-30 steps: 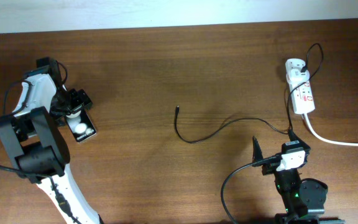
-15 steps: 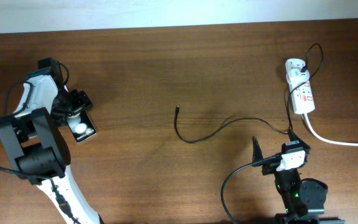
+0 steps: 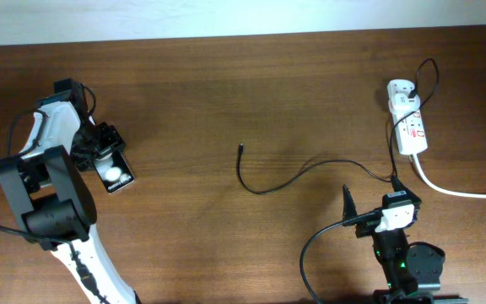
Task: Plug charger to phone and switch on socket
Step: 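Lift the phone with the left gripper and carry it toward center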
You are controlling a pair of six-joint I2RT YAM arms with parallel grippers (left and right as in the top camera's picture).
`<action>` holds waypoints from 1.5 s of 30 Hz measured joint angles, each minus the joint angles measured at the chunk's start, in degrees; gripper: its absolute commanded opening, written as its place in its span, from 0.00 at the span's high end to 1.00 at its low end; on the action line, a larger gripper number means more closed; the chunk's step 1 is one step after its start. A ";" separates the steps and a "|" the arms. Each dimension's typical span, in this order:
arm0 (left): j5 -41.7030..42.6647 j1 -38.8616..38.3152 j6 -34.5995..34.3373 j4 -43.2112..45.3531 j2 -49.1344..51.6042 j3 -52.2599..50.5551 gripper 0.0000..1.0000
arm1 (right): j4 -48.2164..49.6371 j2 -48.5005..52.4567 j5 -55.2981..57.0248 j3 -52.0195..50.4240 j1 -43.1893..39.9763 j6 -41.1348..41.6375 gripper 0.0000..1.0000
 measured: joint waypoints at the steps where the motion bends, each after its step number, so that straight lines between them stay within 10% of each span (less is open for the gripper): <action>1: 0.00 0.00 0.00 0.20 0.00 -0.02 0.27 | 0.00 0.00 0.00 0.00 0.00 -0.07 0.01; 45: 17.97 -16.63 0.22 -13.88 6.43 12.92 0.32 | 0.00 0.00 0.00 0.00 0.00 0.02 0.02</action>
